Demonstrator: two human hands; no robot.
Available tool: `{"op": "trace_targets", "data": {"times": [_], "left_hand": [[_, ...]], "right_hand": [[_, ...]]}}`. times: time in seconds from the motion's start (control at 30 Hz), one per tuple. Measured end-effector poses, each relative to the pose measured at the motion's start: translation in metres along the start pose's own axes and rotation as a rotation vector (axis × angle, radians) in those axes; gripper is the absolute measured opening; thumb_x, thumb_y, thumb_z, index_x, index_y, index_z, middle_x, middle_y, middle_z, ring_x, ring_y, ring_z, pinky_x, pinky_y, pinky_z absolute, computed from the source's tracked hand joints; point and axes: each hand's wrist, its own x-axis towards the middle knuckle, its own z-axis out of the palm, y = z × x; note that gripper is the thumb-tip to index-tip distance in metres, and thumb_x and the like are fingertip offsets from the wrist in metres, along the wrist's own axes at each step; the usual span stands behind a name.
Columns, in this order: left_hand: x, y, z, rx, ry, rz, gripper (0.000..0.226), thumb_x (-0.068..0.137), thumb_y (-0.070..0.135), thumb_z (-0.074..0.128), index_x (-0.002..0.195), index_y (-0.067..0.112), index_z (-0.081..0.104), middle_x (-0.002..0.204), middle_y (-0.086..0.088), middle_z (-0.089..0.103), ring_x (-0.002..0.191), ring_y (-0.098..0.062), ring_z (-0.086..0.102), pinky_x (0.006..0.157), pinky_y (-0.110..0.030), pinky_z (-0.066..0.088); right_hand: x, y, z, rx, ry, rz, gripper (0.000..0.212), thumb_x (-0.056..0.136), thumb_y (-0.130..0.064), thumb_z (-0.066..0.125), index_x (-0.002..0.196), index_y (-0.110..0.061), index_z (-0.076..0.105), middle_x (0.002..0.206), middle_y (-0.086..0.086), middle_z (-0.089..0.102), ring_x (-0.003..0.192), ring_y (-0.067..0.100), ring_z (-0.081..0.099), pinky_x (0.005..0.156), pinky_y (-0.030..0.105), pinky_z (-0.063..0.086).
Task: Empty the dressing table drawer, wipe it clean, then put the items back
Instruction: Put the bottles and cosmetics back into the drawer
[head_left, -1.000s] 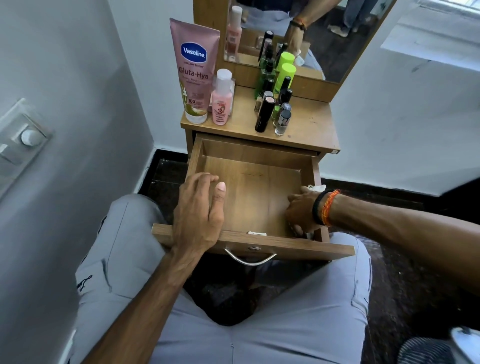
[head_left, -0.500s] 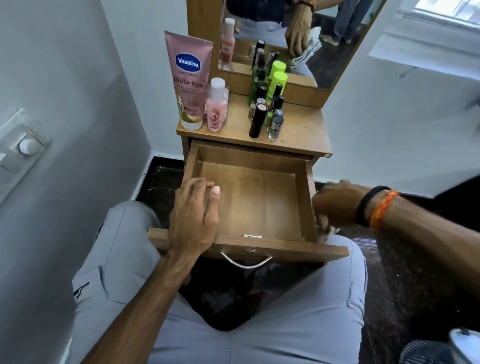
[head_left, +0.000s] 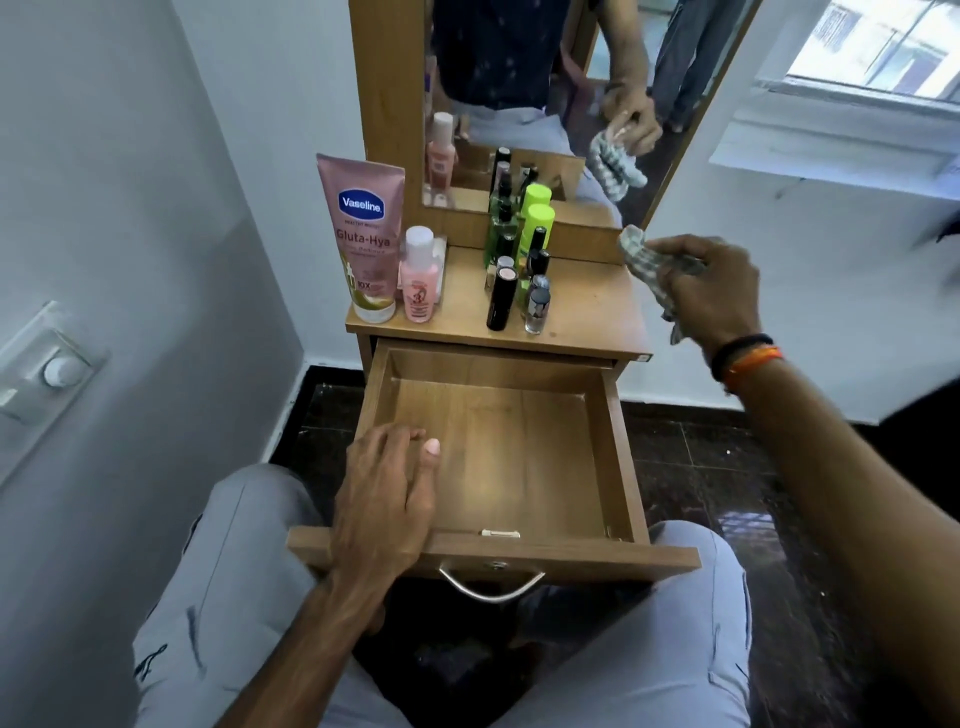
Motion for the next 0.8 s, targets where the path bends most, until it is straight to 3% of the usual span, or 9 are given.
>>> {"op": "trace_targets", "data": {"times": [0.1,0.17,0.27,0.33,0.4,0.5,0.57,0.67,0.8], "left_hand": [[-0.001,0.000,0.000,0.013,-0.001,-0.005,0.060,0.093,0.063,0.022,0.120,0.023,0.059,0.129,0.005,0.055,0.118,-0.008,0.041,0.091,-0.034,0.043],[0.000,0.001,0.000,0.020,-0.004,-0.010,0.061,0.092,0.064,0.022,0.120,0.024,0.059,0.129,0.006,0.055,0.117,-0.007,0.041,0.091,-0.034,0.043],[-0.001,0.001,0.000,0.020,-0.015,-0.015,0.062,0.092,0.064,0.022,0.121,0.025,0.060,0.130,0.008,0.055,0.117,-0.007,0.041,0.092,-0.031,0.040],[0.000,0.002,0.000,0.022,-0.022,-0.021,0.063,0.091,0.066,0.021,0.121,0.026,0.060,0.129,0.010,0.054,0.118,-0.007,0.041,0.093,-0.031,0.041],[0.002,0.003,0.000,0.032,-0.036,-0.026,0.061,0.090,0.066,0.025,0.123,0.027,0.059,0.130,0.012,0.052,0.120,-0.007,0.041,0.095,-0.032,0.040],[0.015,0.012,0.000,0.023,-0.046,-0.028,0.043,0.095,0.054,0.046,0.125,0.025,0.057,0.131,0.009,0.052,0.116,-0.003,0.038,0.097,-0.029,0.038],[0.031,0.025,-0.001,-0.015,-0.021,0.014,0.033,0.096,0.039,0.059,0.125,0.022,0.058,0.127,0.007,0.054,0.114,-0.006,0.048,0.098,-0.033,0.046],[0.064,0.053,-0.003,-0.080,0.067,0.176,0.031,0.095,0.024,0.064,0.125,0.018,0.060,0.114,0.008,0.056,0.100,-0.012,0.059,0.088,-0.036,0.057],[0.111,0.090,0.000,-0.027,0.130,0.334,0.042,0.094,0.015,0.064,0.136,0.015,0.058,0.111,0.001,0.058,0.084,-0.008,0.058,0.074,-0.008,0.045]], "right_hand": [[0.019,0.001,0.038,-0.172,0.071,-0.036,0.031,0.091,-0.010,0.062,0.120,-0.016,0.071,0.118,0.014,0.065,0.104,0.030,0.061,0.089,0.029,0.047],[0.025,0.003,0.062,-0.274,-0.049,-0.017,0.034,0.096,-0.028,0.055,0.127,-0.019,0.066,0.128,0.014,0.061,0.112,0.035,0.055,0.096,0.036,0.044],[0.016,0.013,0.088,-0.438,-0.360,0.021,0.054,0.097,-0.055,0.031,0.136,-0.027,0.057,0.145,0.006,0.052,0.128,0.036,0.048,0.102,0.053,0.040],[0.008,0.021,0.095,-0.462,-0.407,0.009,0.051,0.103,-0.049,0.029,0.146,-0.028,0.044,0.155,0.002,0.041,0.142,0.032,0.032,0.108,0.055,0.029],[0.002,0.023,0.092,-0.426,-0.321,-0.019,0.046,0.105,-0.042,0.034,0.147,-0.026,0.044,0.155,0.004,0.041,0.145,0.030,0.028,0.110,0.054,0.026],[-0.008,0.019,0.083,-0.300,-0.033,-0.107,0.035,0.097,-0.023,0.053,0.129,-0.017,0.062,0.134,0.009,0.061,0.126,0.030,0.045,0.103,0.048,0.041],[-0.018,0.012,0.080,-0.127,0.116,-0.198,0.024,0.089,-0.015,0.059,0.112,-0.014,0.068,0.112,0.007,0.066,0.105,0.025,0.055,0.087,0.045,0.052],[-0.031,-0.006,0.080,0.017,0.142,-0.379,0.011,0.089,-0.020,0.065,0.097,-0.013,0.064,0.097,0.003,0.060,0.083,0.019,0.057,0.067,0.037,0.054],[-0.036,-0.022,0.092,-0.096,0.103,-0.459,0.031,0.084,-0.035,0.074,0.101,-0.011,0.065,0.096,0.007,0.060,0.081,0.017,0.055,0.063,0.027,0.048]]}}
